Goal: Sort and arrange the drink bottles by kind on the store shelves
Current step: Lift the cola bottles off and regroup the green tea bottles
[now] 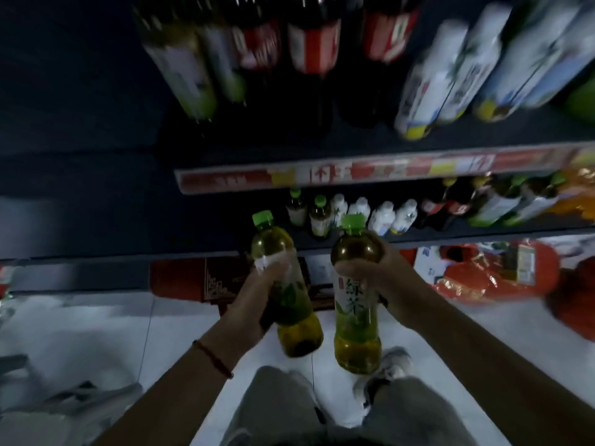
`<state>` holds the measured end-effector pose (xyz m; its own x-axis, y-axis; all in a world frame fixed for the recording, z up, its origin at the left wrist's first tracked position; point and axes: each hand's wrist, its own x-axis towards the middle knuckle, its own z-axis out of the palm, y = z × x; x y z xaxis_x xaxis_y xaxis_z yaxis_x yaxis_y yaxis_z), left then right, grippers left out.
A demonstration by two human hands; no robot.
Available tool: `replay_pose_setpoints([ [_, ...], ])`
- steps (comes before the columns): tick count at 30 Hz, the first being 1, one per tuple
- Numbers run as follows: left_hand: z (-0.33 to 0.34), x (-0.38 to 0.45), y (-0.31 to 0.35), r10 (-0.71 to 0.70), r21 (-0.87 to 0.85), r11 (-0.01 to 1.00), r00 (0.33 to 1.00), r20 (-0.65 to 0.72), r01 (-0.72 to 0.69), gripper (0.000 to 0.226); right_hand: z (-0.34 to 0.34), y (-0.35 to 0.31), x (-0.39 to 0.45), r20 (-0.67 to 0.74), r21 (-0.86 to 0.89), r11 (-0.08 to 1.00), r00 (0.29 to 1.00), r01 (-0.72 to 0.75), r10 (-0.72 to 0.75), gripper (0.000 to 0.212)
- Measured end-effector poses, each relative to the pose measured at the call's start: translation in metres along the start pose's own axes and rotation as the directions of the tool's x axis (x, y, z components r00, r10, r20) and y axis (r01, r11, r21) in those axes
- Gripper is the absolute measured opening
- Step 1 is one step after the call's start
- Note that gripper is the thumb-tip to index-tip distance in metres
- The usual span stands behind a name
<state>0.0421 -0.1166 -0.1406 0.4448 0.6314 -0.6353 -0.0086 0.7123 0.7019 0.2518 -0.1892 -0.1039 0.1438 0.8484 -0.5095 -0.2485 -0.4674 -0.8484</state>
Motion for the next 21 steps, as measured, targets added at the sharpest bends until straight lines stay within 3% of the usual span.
replay_pose_setpoints([
  [5,-0.001,-0.063,0.081,0.264,0.276,0.913,0.951,0.158,-0.299,0.049,0.039,-0.062,-0.041,-0.09,-0.018,0.986,0.982,0.166,-0.167,0.07],
  [7,-0.004,-0.078,0.107,0.371,0.257,0.877,0.912,0.174,-0.406,0.057,0.053,-0.083,-0.047,-0.155,0.008,0.973,0.961,0.231,-0.227,0.072],
  [10,-0.009,-0.086,0.141,0.503,0.182,0.835,0.854,0.133,-0.52,0.073,0.067,-0.115,-0.048,-0.219,0.036,0.953,0.932,0.302,-0.288,0.058],
  [14,-0.024,-0.087,0.185,0.631,0.109,0.77,0.776,0.016,-0.628,0.101,0.09,-0.157,-0.045,-0.218,-0.059,0.913,0.888,0.403,-0.406,0.071],
  [17,-0.036,-0.085,0.215,0.65,0.015,0.76,0.76,0.008,-0.65,0.072,0.107,-0.186,-0.035,-0.155,-0.111,0.889,0.876,0.444,-0.457,0.063],
  [20,-0.039,-0.073,0.24,0.666,0.056,0.741,0.743,0.062,-0.669,0.066,0.124,-0.211,-0.016,-0.1,-0.2,0.841,0.843,0.503,-0.528,0.059],
  [21,-0.037,-0.068,0.246,0.662,0.068,0.743,0.746,0.076,-0.666,0.053,0.13,-0.22,-0.011,-0.083,-0.243,0.817,0.828,0.523,-0.555,0.055],
])
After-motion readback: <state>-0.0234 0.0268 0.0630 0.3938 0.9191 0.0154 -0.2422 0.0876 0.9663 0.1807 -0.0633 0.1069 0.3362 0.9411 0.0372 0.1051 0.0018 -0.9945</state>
